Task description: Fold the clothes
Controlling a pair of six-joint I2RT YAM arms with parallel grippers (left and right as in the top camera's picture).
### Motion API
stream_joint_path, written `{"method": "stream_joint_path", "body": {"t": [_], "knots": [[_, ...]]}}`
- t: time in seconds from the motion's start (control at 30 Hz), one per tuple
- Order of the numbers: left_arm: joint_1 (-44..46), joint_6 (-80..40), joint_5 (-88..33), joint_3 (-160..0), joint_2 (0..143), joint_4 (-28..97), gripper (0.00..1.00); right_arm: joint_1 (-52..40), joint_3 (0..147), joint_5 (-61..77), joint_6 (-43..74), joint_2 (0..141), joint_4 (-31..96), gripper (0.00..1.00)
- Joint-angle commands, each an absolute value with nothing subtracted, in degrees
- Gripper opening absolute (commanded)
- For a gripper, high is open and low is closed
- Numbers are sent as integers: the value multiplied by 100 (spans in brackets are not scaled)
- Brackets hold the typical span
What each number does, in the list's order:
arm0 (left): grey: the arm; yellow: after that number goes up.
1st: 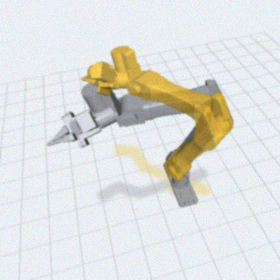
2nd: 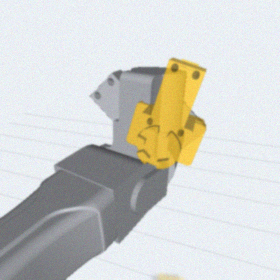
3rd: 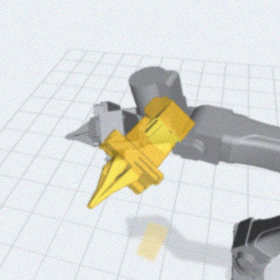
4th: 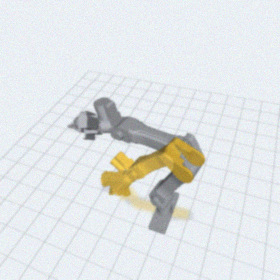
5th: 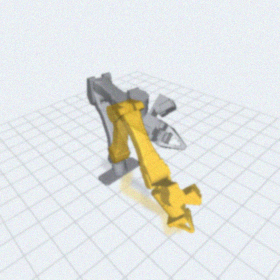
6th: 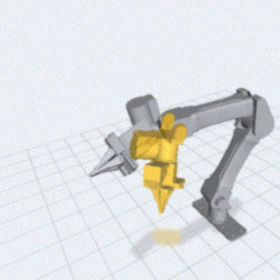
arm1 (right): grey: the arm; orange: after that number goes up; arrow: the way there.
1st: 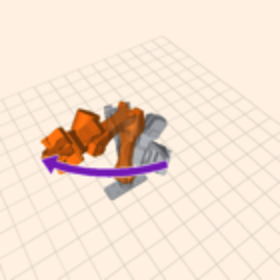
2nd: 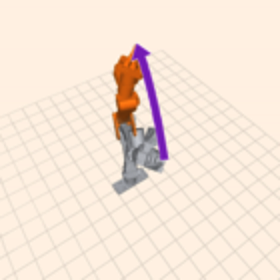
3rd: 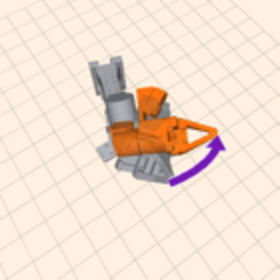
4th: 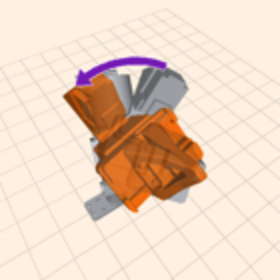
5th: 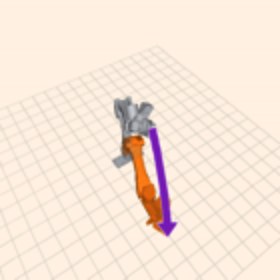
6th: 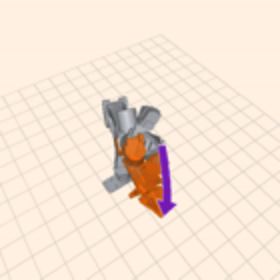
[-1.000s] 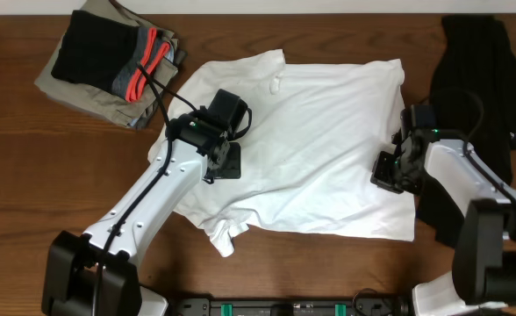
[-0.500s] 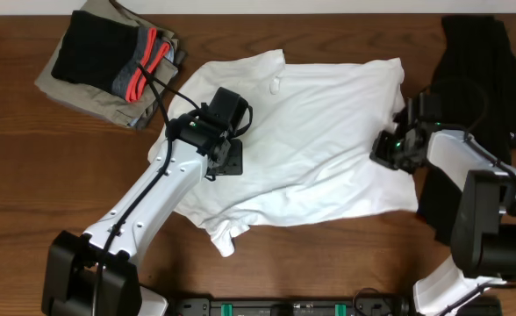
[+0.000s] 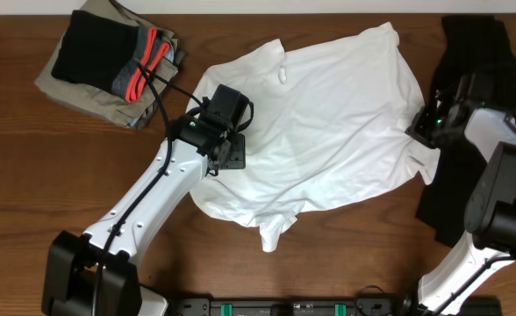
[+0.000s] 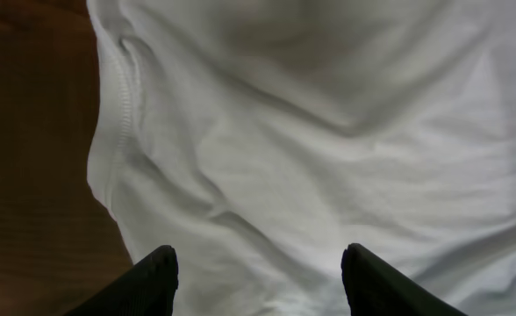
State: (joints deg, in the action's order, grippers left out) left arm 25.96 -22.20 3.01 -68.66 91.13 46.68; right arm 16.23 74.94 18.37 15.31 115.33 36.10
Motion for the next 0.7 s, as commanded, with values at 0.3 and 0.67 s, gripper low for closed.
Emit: {"method": "stream_joint_path", "body": {"t": [0.3, 0.67], "knots": [[2674, -1813, -1227, -6869, 9102, 6049, 69, 1525, 9631, 2099, 436, 10761, 6696, 56], [4523, -1544, -1728, -6523, 9102, 6326, 60, 1518, 9609, 1822, 397, 10523, 7052, 59]]}}
